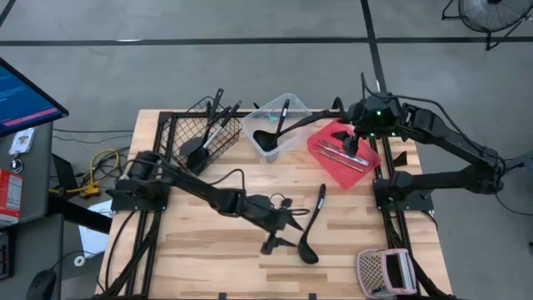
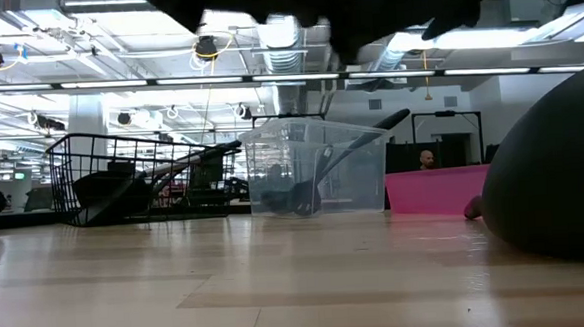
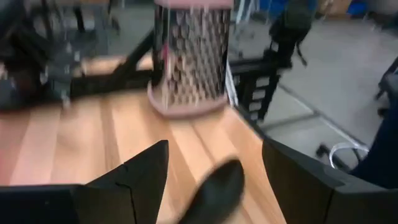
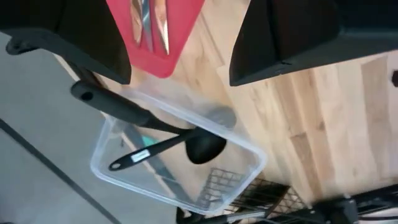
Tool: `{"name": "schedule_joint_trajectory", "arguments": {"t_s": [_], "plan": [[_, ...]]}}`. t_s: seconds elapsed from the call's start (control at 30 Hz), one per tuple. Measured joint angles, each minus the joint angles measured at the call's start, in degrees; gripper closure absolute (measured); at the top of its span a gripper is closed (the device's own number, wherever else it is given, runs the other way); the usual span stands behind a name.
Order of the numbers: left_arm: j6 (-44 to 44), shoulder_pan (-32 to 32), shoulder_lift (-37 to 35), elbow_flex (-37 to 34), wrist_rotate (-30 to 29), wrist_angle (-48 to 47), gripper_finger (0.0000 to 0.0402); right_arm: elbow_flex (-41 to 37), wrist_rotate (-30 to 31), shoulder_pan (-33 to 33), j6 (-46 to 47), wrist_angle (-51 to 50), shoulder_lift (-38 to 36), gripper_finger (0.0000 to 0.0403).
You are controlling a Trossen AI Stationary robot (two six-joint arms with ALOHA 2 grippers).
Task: Pick & Place Kitchen Items
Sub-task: Put the ladle into the transparent bin
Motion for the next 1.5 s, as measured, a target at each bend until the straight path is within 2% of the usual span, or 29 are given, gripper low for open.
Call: {"name": "schedule_joint_trajectory", "arguments": {"t_s": [0.07,0.33,0.63,0.9,1.07,1.27,1.37,1.5], "plan": [[0.6,0.4,2.1,0.4,1.8,3.7,0.0159,0.0,0.0,0.9,0.0,0.3,0.2,0.0133],[3.6,0.8,10.1,4.4,9.6,3.8,0.0163,0.0,-0.1,4.5,0.5,-0.2,0.3,0.0133],[4.5,0.7,17.1,11.1,9.8,4.2,0.0165,0.0,-0.2,7.3,1.9,-1.4,0.3,0.0133],[4.4,0.0,18.5,12.2,12.4,2.7,0.0170,0.0,-0.2,8.9,1.6,-1.4,0.3,0.0133],[5.0,-0.3,18.5,12.2,12.7,-4.5,0.0214,0.0,-0.2,8.9,1.5,-1.4,0.3,0.0133],[4.6,-0.3,18.5,12.2,11.5,-5.7,0.0262,0.0,-0.2,8.9,1.5,-1.4,0.3,0.0133],[4.4,-0.3,18.5,12.2,10.7,-5.7,0.0306,0.0,-0.2,8.9,1.8,-1.4,0.3,0.0133],[-0.2,-0.1,18.4,12.2,9.7,-5.4,0.0386,0.0,-0.2,8.9,2.8,-2.2,0.3,0.0133]]}}
